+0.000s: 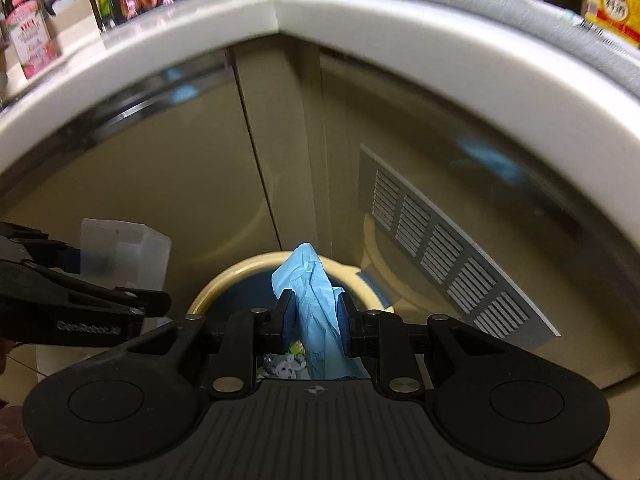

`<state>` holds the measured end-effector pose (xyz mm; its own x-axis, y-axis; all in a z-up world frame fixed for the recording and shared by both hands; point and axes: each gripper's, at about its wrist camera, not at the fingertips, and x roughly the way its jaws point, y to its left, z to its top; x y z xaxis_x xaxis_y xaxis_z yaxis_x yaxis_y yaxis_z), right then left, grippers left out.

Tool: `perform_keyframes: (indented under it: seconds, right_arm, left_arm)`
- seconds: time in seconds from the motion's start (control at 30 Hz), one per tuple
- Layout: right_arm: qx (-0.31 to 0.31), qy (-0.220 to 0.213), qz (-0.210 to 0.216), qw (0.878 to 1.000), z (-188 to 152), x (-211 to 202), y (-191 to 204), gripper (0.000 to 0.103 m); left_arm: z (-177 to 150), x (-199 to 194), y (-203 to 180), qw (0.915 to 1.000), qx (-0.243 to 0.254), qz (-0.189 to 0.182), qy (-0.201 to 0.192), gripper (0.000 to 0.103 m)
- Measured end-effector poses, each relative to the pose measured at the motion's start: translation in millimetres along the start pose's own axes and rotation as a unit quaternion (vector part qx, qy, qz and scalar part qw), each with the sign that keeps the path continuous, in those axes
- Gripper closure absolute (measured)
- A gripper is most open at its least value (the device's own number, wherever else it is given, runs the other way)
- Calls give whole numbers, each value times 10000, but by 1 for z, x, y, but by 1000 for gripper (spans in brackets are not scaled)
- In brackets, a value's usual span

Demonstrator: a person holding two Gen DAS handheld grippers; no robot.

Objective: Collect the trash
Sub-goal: 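Open both grippers over the bin to drop the container and glove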

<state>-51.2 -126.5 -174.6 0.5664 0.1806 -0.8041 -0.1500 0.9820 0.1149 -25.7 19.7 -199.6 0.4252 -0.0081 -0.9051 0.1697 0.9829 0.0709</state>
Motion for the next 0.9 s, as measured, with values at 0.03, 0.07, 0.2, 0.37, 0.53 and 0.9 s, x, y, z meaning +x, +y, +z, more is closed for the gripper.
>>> perform_keyframes:
  seconds: [0.03,0.07,0.2,0.37,0.53,0.9]
  right_arm:
    - [9,56,3,10000,0,5,0,78]
    - [12,119,2,9999,1,11,0,78]
    - [97,327,-10,9994,3,30,0,78]
    - [322,531,225,9978,6,45,-3,75]
    - [400,441,159,9981,7,42,-4,36]
    - [285,243,103,9992,-9,-8,1,20]
  left_arm:
    - [1,5,-1,10000,29,7,38,34]
    - [2,11,-2,9999,58,18,87,34]
    - [4,29,-4,9996,83,74,257,34]
    - [12,41,-5,9990,128,-57,423,10]
    - [9,31,-1,9996,91,-41,254,0]
    - [-14,-11,-9,9986,505,120,-99,0]
